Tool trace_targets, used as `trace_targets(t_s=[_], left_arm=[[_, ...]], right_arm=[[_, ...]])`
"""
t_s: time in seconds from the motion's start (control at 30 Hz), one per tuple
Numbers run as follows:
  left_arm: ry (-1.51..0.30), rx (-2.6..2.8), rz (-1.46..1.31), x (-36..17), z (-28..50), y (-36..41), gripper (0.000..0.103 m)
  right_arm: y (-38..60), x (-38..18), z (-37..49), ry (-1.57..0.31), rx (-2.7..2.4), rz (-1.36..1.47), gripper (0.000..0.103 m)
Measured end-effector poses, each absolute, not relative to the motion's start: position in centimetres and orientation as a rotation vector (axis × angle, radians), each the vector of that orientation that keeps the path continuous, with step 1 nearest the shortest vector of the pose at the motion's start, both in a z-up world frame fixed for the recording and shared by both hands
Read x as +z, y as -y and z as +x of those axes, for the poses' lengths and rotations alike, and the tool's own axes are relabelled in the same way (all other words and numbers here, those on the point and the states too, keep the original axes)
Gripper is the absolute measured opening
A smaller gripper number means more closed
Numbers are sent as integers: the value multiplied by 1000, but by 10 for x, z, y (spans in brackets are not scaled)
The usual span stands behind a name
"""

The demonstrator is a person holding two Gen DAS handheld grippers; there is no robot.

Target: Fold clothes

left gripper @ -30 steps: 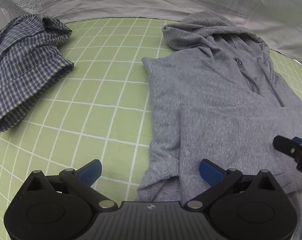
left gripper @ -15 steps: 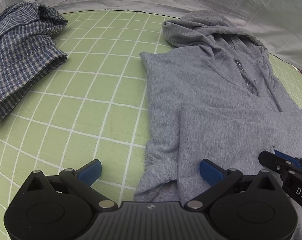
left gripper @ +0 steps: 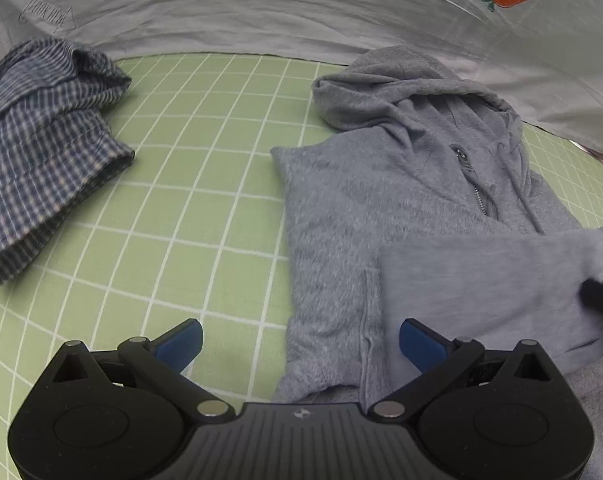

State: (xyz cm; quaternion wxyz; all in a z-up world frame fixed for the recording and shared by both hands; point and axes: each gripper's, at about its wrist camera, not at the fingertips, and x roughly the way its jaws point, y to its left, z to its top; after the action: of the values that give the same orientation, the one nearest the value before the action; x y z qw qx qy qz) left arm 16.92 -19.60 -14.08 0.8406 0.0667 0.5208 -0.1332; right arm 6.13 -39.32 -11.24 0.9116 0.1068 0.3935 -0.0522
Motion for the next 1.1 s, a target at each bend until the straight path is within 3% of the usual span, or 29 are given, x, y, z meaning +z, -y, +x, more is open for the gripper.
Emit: trace_targets(t_s=[0.2, 0.3, 0.47, 0.53, 0.67, 1.1], left_arm=[[-1088, -279, 166, -139, 172, 201, 103], [-1103, -303, 139, -140, 172, 200, 103], [-1112, -315, 63, -136, 172, 196, 103], [-1097, -320, 26, -130, 173, 194, 103], [-1058, -324, 11, -116, 177, 194, 103], [-985, -352, 104, -107, 215, 209, 103]], right_arm=[[451, -117, 41, -838, -334, 236, 10], [472, -132, 37, -908, -410, 245, 18], [480, -131, 35, -881, -485, 254, 67], [481, -128, 38, -870, -490, 235, 80], [480, -118, 47, -837, -516, 170, 95], [493, -112, 83, -813, -485, 154, 103]])
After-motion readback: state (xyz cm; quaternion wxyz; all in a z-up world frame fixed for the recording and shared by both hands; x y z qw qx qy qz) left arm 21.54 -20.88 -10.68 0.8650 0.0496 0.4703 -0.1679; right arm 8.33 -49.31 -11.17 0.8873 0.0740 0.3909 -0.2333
